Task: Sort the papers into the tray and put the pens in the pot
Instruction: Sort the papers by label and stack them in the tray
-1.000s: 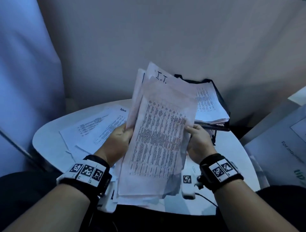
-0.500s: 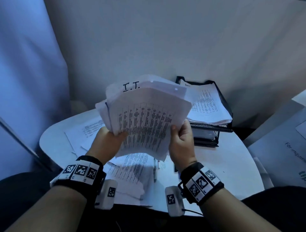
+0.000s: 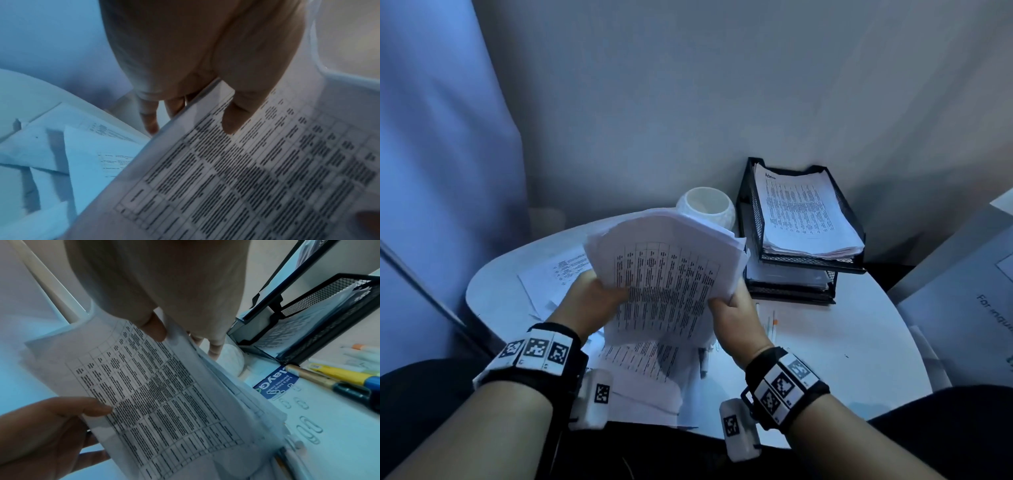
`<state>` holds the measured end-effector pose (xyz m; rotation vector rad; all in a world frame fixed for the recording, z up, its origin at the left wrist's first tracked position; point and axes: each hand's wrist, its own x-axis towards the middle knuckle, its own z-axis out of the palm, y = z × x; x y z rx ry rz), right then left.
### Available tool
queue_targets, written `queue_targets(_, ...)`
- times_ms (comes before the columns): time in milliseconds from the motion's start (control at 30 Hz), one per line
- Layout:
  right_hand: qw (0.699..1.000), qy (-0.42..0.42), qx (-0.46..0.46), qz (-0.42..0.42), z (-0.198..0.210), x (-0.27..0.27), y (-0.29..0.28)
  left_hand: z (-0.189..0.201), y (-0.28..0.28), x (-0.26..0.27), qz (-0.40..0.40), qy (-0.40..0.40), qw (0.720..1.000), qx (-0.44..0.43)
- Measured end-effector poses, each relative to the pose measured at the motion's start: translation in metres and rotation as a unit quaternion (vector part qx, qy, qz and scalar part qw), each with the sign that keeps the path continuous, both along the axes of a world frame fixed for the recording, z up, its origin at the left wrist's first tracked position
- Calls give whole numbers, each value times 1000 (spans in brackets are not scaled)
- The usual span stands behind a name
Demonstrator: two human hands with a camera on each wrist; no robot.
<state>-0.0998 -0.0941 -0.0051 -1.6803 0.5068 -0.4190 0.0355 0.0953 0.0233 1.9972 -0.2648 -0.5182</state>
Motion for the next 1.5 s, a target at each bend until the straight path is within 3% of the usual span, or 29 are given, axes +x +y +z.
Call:
queue_targets(100, 999, 41, 15, -7, -7, 0, -2, -6, -4, -5, -42, -19, 998, 37)
queue_targets(233, 997, 27, 66, -31, -12, 0, -11, -3, -11, -9, -24, -40, 999, 27)
queue_targets(367, 991, -1, 106, -80, -12, 2, -23, 4, -16, -8, 21, -22, 998, -54)
queue_targets(467, 982, 3, 122, -141, -22, 0, -36, 8, -19, -2, 84, 16, 983, -163)
queue_targets(533, 966, 10, 214, -142, -30, -1, -39, 10, -22, 0, 121, 41, 966, -225)
queue_targets(600, 938, 23, 325, -121, -39, -4, -37, 12, -25, -3, 145, 45, 963, -224)
queue_targets(700, 900, 36, 428, -79, -44, -10, -20, 10, -32, -8, 146, 56, 968, -195)
queue_targets(833, 893, 61, 440, -67, -52, -11, -15, 3, -36, -13, 106, 68, 985, -120)
queue_targets(967, 892, 76, 427, -125, -64, -15, -32, -2, -37, -10, 21, 87, 994, -66)
queue_targets(1133, 864, 80, 445, -221, -93, -33, -70, -5, -34, -6, -69, 18, 996, 50)
queue_targets(1300, 839, 85, 434, -317, -103, -49, -106, -13, -33, 0, -120, -28, 977, 172)
queue_targets(1500, 834, 113, 374, -390, -155, -44, -176, -22, -34, 4, -170, -44, 954, 243)
